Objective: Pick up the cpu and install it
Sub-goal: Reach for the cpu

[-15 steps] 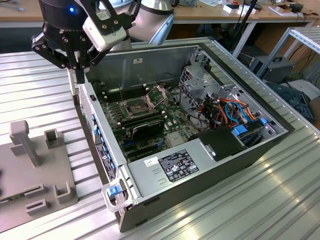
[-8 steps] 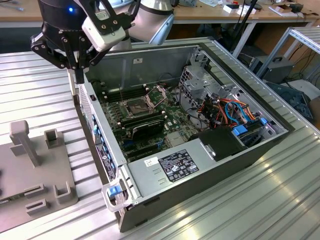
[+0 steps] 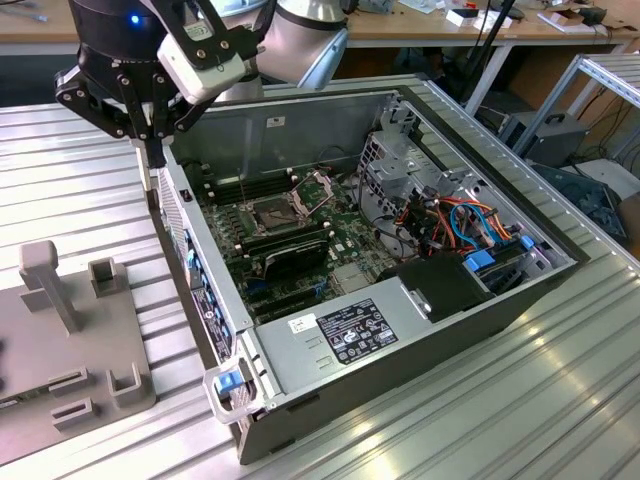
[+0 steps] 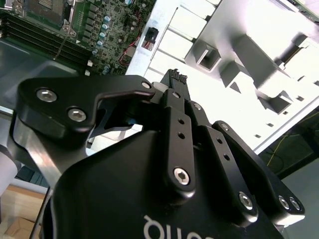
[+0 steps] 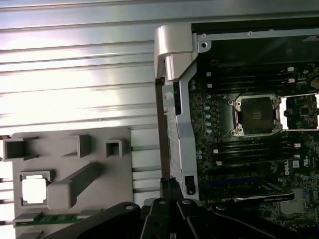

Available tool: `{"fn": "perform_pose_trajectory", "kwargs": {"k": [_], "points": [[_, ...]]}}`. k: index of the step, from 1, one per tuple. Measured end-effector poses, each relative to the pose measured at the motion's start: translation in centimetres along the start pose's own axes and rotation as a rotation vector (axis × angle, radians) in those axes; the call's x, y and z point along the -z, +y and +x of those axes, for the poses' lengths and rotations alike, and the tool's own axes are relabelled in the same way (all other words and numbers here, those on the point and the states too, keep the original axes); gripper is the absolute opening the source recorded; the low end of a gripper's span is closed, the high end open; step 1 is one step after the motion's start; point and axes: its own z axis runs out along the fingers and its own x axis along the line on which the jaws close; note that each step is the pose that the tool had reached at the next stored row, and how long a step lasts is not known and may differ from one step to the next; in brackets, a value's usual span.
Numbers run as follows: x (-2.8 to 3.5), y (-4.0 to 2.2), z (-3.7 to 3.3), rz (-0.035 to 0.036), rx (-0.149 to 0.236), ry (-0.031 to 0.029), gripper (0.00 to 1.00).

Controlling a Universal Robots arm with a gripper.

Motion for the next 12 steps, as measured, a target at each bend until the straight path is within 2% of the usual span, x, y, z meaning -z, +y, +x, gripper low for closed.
{"fn": "perform_pose_trajectory", "kwargs": {"k": [7, 12], "points": [[0.0, -0.05, 0.67, 0.0, 0.0, 0.0, 0.11], [-0.01, -0.11, 1.6, 0.0, 0.0, 0.0, 0.11]]}}
